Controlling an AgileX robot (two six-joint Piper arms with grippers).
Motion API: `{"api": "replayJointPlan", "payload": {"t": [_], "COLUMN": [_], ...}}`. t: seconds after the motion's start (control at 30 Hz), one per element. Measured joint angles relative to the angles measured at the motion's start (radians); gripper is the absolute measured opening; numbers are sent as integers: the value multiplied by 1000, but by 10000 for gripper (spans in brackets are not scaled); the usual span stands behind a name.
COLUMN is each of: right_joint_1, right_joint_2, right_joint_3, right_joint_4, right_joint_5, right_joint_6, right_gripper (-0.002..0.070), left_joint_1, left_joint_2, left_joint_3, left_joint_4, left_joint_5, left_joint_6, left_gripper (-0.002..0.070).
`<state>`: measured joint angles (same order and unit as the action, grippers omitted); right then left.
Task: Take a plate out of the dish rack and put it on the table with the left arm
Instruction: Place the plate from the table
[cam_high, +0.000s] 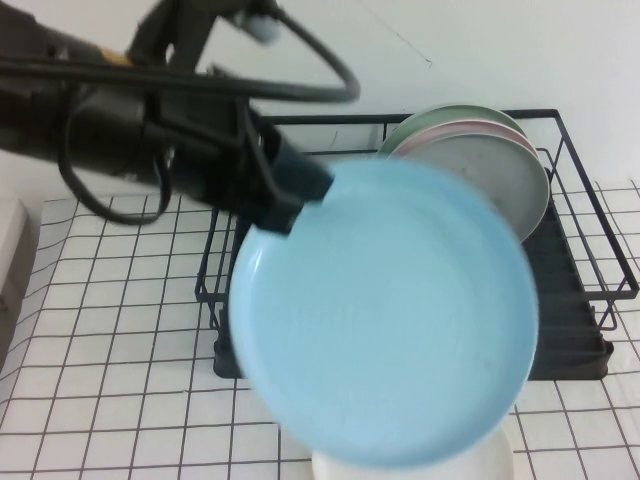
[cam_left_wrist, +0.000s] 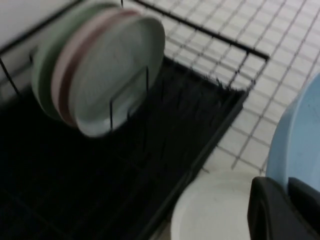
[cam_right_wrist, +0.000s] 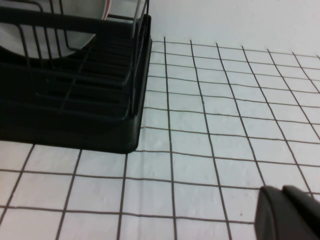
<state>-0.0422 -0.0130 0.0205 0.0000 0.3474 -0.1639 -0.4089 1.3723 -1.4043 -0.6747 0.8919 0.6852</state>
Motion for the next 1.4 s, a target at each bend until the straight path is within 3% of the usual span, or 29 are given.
{"api": "replayJointPlan", "payload": {"t": [0.1, 0.2, 0.5, 0.7, 1.23, 1.4], "right_joint_1": [0, 0, 0, 0, 0, 0], "right_joint_2": [0, 0, 0, 0, 0, 0], "right_joint_3": [0, 0, 0, 0, 0, 0], "right_joint_4": [0, 0, 0, 0, 0, 0], "right_joint_5": [0, 0, 0, 0, 0, 0], "right_joint_6": [0, 0, 0, 0, 0, 0], "right_gripper": [-3, -3, -3, -3, -3, -3], "left_joint_1": [-11, -40, -166, -221, -261, -261], "left_joint_2": [0, -3, -5, -5, 174, 177], "left_joint_3": [40, 132, 496, 599, 605, 605], "left_joint_4": [60, 69, -14, -41, -74, -74], "left_joint_5": [81, 44, -453, -706, -787, -810], "left_joint_6": [-71, -93, -100, -98, -93, -63], "left_gripper": [4, 4, 4, 4, 5, 77]}}
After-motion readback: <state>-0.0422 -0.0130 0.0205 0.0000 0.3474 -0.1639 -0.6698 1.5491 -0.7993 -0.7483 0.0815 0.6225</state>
